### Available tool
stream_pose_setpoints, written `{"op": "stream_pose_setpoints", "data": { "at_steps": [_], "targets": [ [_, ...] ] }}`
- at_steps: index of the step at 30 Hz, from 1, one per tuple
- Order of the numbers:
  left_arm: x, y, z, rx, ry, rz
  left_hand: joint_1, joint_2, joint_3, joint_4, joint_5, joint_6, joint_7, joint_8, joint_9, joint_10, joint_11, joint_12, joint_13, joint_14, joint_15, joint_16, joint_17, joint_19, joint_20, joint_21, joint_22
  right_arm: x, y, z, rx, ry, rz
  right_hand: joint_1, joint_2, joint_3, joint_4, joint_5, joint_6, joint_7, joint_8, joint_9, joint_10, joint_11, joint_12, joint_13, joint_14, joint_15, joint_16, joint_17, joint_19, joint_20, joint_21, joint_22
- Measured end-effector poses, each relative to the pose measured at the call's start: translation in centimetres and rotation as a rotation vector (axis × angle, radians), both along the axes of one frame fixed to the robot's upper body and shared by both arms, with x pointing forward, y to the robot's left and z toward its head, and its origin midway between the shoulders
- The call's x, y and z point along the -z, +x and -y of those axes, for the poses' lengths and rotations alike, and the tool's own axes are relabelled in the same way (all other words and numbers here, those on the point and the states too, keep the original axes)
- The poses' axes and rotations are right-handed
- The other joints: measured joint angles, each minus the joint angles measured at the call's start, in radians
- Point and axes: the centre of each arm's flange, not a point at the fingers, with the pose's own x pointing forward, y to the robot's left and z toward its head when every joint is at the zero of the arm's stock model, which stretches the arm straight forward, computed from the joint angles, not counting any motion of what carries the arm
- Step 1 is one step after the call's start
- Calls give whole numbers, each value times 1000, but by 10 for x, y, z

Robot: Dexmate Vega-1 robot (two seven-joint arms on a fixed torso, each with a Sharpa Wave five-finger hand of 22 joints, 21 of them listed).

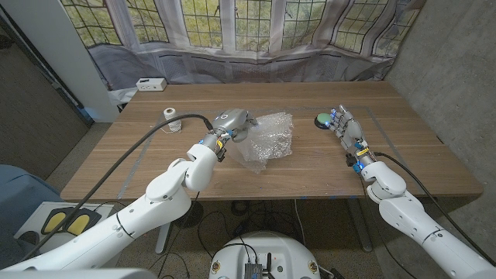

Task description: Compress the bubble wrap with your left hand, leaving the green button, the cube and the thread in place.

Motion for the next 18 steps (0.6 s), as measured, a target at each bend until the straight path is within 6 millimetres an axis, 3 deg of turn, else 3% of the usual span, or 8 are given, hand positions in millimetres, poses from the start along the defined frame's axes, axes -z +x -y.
{"op": "stream_pose_setpoints", "data": {
  "at_steps": [3, 7, 16, 18],
  "targets": [
    [-1, -1, 0, 4, -6, 10, 23, -15, 0, -2, 3, 68, 5, 27, 4, 22, -3, 19, 31, 17, 16, 2, 4, 6, -1, 25, 0, 0, -1, -1, -2, 0, 1, 0, 0, 0, 0, 0, 0, 0, 0, 0, 0, 0, 0, 0, 0, 0, 0, 0, 0, 0, 0, 0],
    [1, -2, -2, 6, -31, 12, 36, -28, 12, -3, 30, 124, 17, 36, -10, 51, -2, 42, 63, 36, 35, 11, 7, 22, 5, 54, 0, 0, -1, -1, 4, 1, 2, 0, 0, 0, 0, 0, 0, 0, 0, 0, 0, 0, 0, 0, 0, 0, 0, 0, 0, 0, 0, 0],
    [3, -2, -4, 20, -66, 3, 45, -38, 25, 1, 57, 143, 18, 35, -27, 57, -7, 48, 92, 45, 44, 14, 8, 27, 10, 73, 0, 0, -3, -2, 7, 2, 0, 0, 0, 0, 0, 0, 0, 0, 0, 0, 0, 0, 0, 0, 0, 0, 0, 0, 0, 0, 0, 0],
    [3, -3, -4, 25, -70, 4, 43, -40, 34, 8, 64, 126, 2, 26, -30, 48, -16, 48, 97, 45, 44, 9, 9, 27, 9, 73, -4, 0, -3, -2, 8, 1, -1, 0, 0, 0, 0, 0, 0, 0, 0, 0, 0, 0, 0, 0, 0, 0, 0, 0, 0, 0, 0, 0]
  ]
}}
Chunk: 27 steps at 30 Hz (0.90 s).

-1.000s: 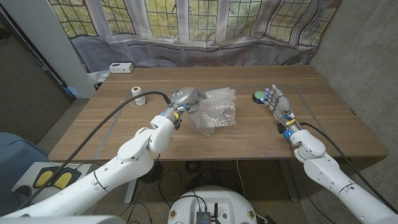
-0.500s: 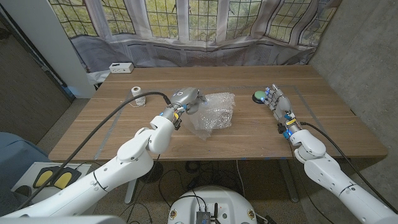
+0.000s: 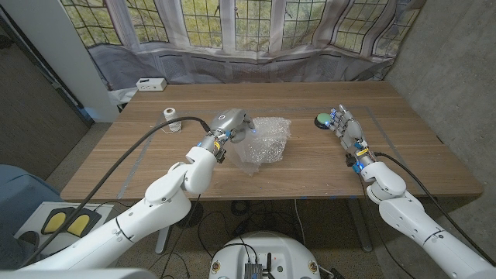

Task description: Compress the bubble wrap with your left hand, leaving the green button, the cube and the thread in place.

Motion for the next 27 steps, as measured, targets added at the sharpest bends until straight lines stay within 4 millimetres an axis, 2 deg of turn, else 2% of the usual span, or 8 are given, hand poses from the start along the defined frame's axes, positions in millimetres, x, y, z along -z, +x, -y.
{"op": "stream_pose_setpoints", "data": {
  "at_steps": [4, 5, 7, 10, 16, 19, 21, 27],
  "targets": [
    [1, 0, -1, 2, -7, 1, -31, -5, 13, 10, 8, -34, -33, -7, 10, -21, -21, -14, 3, 3, -5, -37, -8, -3, -15, 2, -3, 0, 0, 0, 0, -1, 0, 0, 0, 0, 0, 0, 0, 0, 0, 0, 0, 0, 0, 0, 0, 0, 0, 0, 0, 0, 0, 0],
    [1, 0, -1, 3, -9, 1, -41, -1, 15, 10, 8, -45, -33, -7, 12, -25, -25, -16, 3, 0, -15, -47, -17, 1, -27, 2, -4, 0, 0, 0, 0, -1, 0, 0, 0, 0, 0, 0, 0, 0, 0, 0, 0, 0, 0, 0, 0, 0, 0, 0, 0, 0, 0, 0],
    [1, 0, -1, 4, -11, -1, -53, 9, 21, 15, 8, -59, -38, -14, 17, -31, -31, -28, -1, -1, -36, -63, -28, -4, -33, 2, -7, 0, 0, 0, 1, -2, -1, 0, 0, 0, 0, 0, 0, 0, 0, 0, 0, 0, 0, 0, 0, 0, 0, 0, 0, 0, 0, 0],
    [1, 1, -2, 4, -11, -4, -80, 21, 25, 20, 8, -86, -39, -27, 14, -41, -32, -47, -13, -5, -50, -79, -36, -16, -37, -6, -7, 1, 0, 0, 1, -1, -3, 0, 0, 0, 0, 0, 0, 0, 0, 0, 0, 0, 0, 0, 0, 0, 0, 0, 0, 0, 0, 0],
    [2, 2, -3, -5, -7, -17, -134, 30, 22, 25, 8, -113, -54, -45, 5, -49, -38, -86, -41, -5, -84, -97, -47, -41, -17, -6, -5, 1, 2, 0, 2, 1, -4, 0, 0, 0, 0, 0, 0, 0, 0, 0, 0, 0, 0, 0, 0, 0, 0, 0, 0, 0, 0, 0],
    [-1, 3, -3, -10, 3, -14, -161, 36, 19, 28, 8, -138, -58, -55, 3, -62, -40, -105, -53, -14, -103, -114, -54, -64, 8, -14, -7, 1, 3, 0, 2, 2, -7, 0, 0, 0, 0, 0, 0, 0, 0, 0, 0, 0, 0, 0, 0, 0, 0, 0, 0, 0, 0, 0],
    [-3, 3, -2, -11, 9, -11, -181, 38, 20, 29, 8, -157, -67, -68, 0, -76, -44, -123, -62, -22, -114, -126, -58, -75, 34, -24, -7, 2, 4, 0, 3, 4, -9, 0, 0, 0, 0, 0, 0, 0, 0, 0, 0, 0, 0, 0, 0, 0, 0, 0, 0, 0, 0, 0],
    [-5, 6, -2, -28, 20, -6, -251, 39, 16, 42, 7, -211, -84, -99, -9, -102, -53, -162, -89, -62, -93, -151, -71, -90, 65, -33, -7, 2, 5, 1, 4, 8, -12, 0, 0, 0, 0, 0, 0, 0, 0, 0, 0, 0, 0, 0, 0, 0, 0, 0, 0, 0, 0, 0]
  ]
}}
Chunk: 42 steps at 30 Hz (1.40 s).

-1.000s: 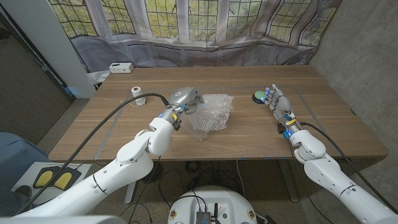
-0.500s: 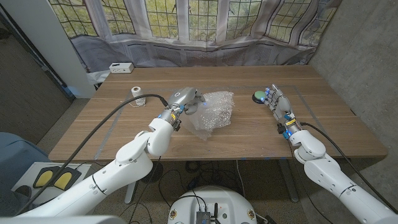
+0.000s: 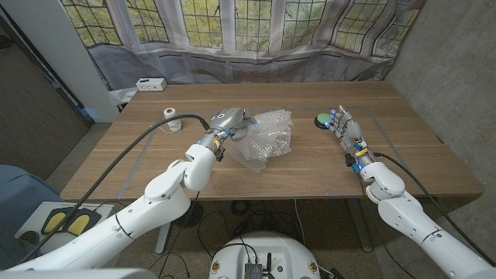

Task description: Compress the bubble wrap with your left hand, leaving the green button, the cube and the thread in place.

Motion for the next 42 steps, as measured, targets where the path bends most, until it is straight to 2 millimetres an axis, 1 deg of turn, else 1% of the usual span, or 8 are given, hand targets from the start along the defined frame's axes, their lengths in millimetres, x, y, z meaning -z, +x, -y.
{"op": "stream_pose_setpoints", "data": {
  "at_steps": [3, 6, 7, 10, 11, 16, 34, 42],
  "targets": [
    [0, 0, -1, -7, 4, 1, -29, 1, 3, 3, -3, -28, 0, -19, -5, -33, 9, -23, -14, -21, 12, -19, -11, -13, 13, -9, 0, 0, 1, 0, 1, 1, 0, 0, 0, 0, 0, 0, 0, 0, 0, 0, 0, 0, 0, 0, 0, 0, 0, 0, 0, 0, 0, 0],
    [-3, 2, 1, -9, 14, 3, -64, -12, 3, 3, -8, -60, 0, -42, -13, -65, 17, -43, -31, -55, 20, -38, -20, -39, 39, -26, 0, 0, 2, 0, 0, 3, -1, 4, 4, 0, 0, 0, 0, 0, 0, 0, 0, 0, 0, 0, 0, 0, 0, 0, 0, 0, 0, 0],
    [-3, 2, 1, -10, 16, 4, -69, -7, 3, 3, -8, -68, 3, -48, -14, -72, 22, -46, -35, -65, 23, -43, -21, -47, 46, -31, 0, -1, 2, 0, 0, 4, -1, 4, 4, 0, 0, 0, 0, 0, 0, 0, 0, 0, 0, 0, 0, 0, 0, 0, 0, 0, 0, 0],
    [-5, 4, 1, -14, 32, 1, -94, -5, -1, 7, -12, -86, 10, -61, -18, -78, 28, -52, -46, -77, 27, -47, -26, -64, 57, -39, 0, -1, 3, 1, 0, 5, -1, 4, 4, 0, 0, 0, 0, 0, 0, 0, 0, 0, 0, 0, 0, 0, 0, 0, 0, 0, 0, 0],
    [-6, 4, 1, -15, 36, 0, -102, -12, -1, 7, -12, -94, 9, -67, -19, -84, 27, -53, -49, -83, 29, -47, -26, -72, 57, -39, 0, -1, 3, 1, 0, 5, -1, 4, 4, 0, 0, 0, 0, 0, 0, 0, 0, 0, 0, 0, 0, 0, 0, 0, 0, 0, 0, 0],
    [-7, 5, 0, -18, 51, -3, -107, -7, -1, 7, -20, -106, 14, -82, -28, -101, 30, -57, -60, -108, 38, -54, -23, -96, 67, -56, 0, -1, 4, 1, 1, 6, -1, 4, 4, 0, 0, 0, 0, 0, 0, 0, 0, 0, 0, 0, 0, 0, 0, 0, 0, 0, 0, 0],
    [-8, 11, -4, 1, 65, -16, -118, 3, 4, 1, -26, -110, 18, -89, -32, -107, 35, -57, -79, -123, 42, -59, -23, -119, 80, -73, 0, -3, 7, -4, -5, 4, -1, 4, 4, 0, 0, 0, 0, 0, 0, 0, 0, 0, 0, 0, 0, 0, 0, 0, 0, 0, 0, 0],
    [-4, 16, -6, 10, 65, -29, -118, 3, 5, -6, -28, -110, 18, -89, -37, -107, 35, -57, -84, -128, 47, -59, -23, -125, 74, -76, 0, -2, 7, -5, -5, 4, -7, 4, 4, 0, 0, 0, 0, 0, 0, 0, 0, 0, 0, 0, 0, 0, 0, 0, 0, 0, 0, 0]
  ]
}}
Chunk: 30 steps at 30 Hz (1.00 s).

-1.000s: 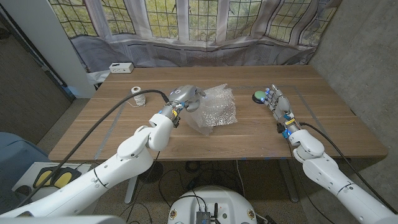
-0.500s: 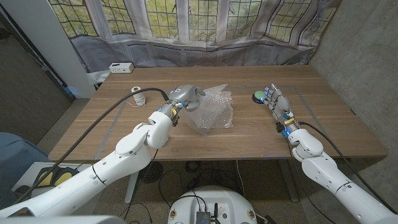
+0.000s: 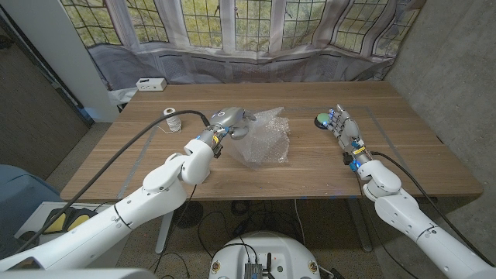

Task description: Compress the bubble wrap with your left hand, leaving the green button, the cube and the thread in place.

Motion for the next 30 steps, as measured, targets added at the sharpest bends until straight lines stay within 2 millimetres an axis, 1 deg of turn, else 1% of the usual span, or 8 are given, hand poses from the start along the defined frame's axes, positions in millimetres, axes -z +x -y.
{"op": "stream_pose_setpoints", "data": {
  "at_steps": [5, 8, 13, 15, 24, 26, 27, 30],
  "targets": [
    [2, 3, -1, 4, 1, -6, 0, 0, 0, 0, -3, 0, 0, 0, 0, 0, 0, 0, -5, -4, -4, 0, 0, -7, 2, -6, 0, 1, 0, 0, -1, 0, -2, 0, 0, 0, 0, 0, 0, 0, 0, 0, 0, 0, 0, 0, 0, 0, 0, 0, 0, 0, 0, 0],
    [4, 5, -2, 4, 3, -6, 0, 0, 1, -8, -3, 0, 0, 0, -5, 0, 0, 0, -5, -5, -5, 0, 0, -15, 3, -6, 0, 2, 0, 0, -1, -1, -4, 0, 0, 0, 0, 0, 0, 0, 0, 0, 0, 0, 0, 0, 0, 0, 0, 0, 0, 0, 0, 0],
    [9, 8, -1, -4, 12, -3, -4, 4, 0, -8, -6, 0, 0, 0, -5, 0, 0, 0, -9, -16, -6, 0, 0, -22, 7, -15, 0, 3, 0, -1, -3, -4, -6, 0, 0, 0, 0, 0, 0, 0, 0, 0, 0, 0, 0, 0, 0, 0, 0, 0, 0, 0, 0, 0],
    [11, 9, -1, -6, 16, -3, -4, 4, 0, -8, -6, 0, 0, 0, -5, 0, 0, 0, -12, -21, -7, 0, 0, -25, 4, -18, 0, 3, -1, -1, -5, -5, -7, 0, 0, 0, 0, 0, 0, 0, 0, 0, 0, 0, 0, 0, 0, 0, 0, 0, 0, 0, 0, 0],
    [20, 14, -1, 2, 33, -10, -9, 9, -8, -17, -18, -4, 4, -6, -10, -7, 7, 0, -23, -59, 9, -7, 5, -70, 5, -41, 0, 5, -1, -1, -11, -8, -14, 0, 0, 0, 0, 0, 0, 0, 0, 0, 0, 0, 0, 5, 0, 0, 0, 0, 4, 4, 0, 0],
    [19, 13, 0, 10, 32, -6, -9, 9, -8, -17, -22, -5, 5, -6, -14, -7, 7, 0, -23, -64, 3, -7, 5, -77, 5, -45, 0, 6, -2, -1, -11, -9, -14, 0, 0, 0, 0, 0, 0, 0, 0, 0, 0, 0, 0, 5, 0, 0, 0, 0, 4, 4, 0, 0],
    [24, 17, -2, 5, 34, -13, -9, 9, -8, -17, -22, -5, 5, -6, -14, -7, 7, 0, -23, -69, 8, -7, 5, -80, 5, -45, 0, 6, -2, -1, -12, -10, -16, 0, 0, 0, 0, 0, 0, 0, 0, 0, 0, 0, 0, 5, 0, 0, 0, 0, 4, 4, 0, 0],
    [23, 15, -1, 17, 33, -3, -9, 9, -12, -21, -22, -5, 5, -6, -14, -8, 8, 0, -27, -78, 9, -7, 5, -87, 4, -49, 0, 6, -2, -1, -13, -11, -17, 0, 0, 0, 0, 0, 0, 0, 0, 0, 0, 0, 0, 5, 4, 4, 0, 0, 7, 0, 0, 0]
  ]
}}
